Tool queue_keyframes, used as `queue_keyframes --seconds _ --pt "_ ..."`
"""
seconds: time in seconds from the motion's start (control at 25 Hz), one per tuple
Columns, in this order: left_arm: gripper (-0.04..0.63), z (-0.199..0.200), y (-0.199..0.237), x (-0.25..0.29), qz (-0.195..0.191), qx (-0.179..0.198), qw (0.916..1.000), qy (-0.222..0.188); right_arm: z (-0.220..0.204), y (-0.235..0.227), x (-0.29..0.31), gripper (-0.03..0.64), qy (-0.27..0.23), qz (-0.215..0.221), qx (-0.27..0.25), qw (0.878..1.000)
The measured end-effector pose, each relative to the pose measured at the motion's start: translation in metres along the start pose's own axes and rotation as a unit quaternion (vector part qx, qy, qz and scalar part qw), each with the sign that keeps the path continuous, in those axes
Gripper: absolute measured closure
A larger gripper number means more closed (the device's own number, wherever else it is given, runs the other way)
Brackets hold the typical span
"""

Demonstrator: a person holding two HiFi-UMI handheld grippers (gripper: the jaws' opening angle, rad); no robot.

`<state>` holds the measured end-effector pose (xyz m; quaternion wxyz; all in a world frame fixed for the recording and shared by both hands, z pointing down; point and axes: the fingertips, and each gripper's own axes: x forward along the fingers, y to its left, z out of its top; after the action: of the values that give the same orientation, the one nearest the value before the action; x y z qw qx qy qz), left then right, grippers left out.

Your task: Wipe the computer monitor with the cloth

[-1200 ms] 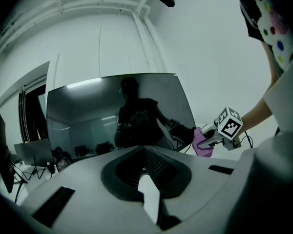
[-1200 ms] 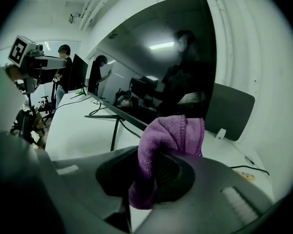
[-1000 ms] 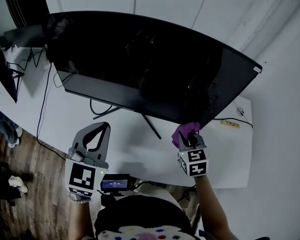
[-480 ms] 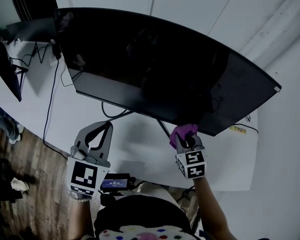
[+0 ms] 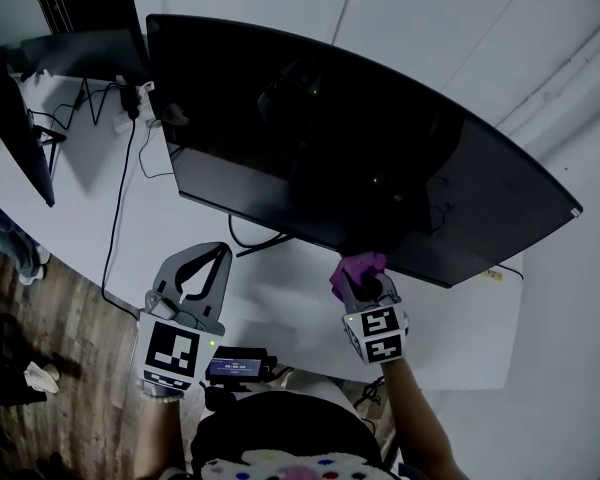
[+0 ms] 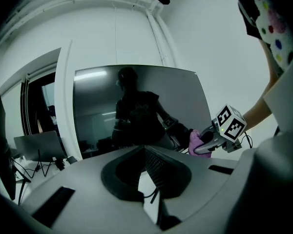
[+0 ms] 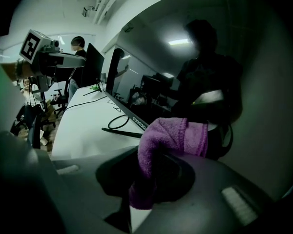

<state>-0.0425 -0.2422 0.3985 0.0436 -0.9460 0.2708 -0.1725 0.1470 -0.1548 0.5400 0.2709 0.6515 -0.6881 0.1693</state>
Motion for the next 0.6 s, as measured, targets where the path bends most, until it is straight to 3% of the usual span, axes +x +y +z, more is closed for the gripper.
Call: queue_keyframes --seconds 0.2,0.6 --pt "0.589 -0.012 0.039 -0.002 0.000 -0.003 1.0000 0.001 0.029 0.032 0.029 0.548 -0.005 0.010 -0.010 1.000" --pt "0.589 -0.021 0.061 -0.013 -0.004 -0.002 1.0000 0.001 0.055 0.070 0.049 0.548 -0.012 0.033 -0.046 0.998"
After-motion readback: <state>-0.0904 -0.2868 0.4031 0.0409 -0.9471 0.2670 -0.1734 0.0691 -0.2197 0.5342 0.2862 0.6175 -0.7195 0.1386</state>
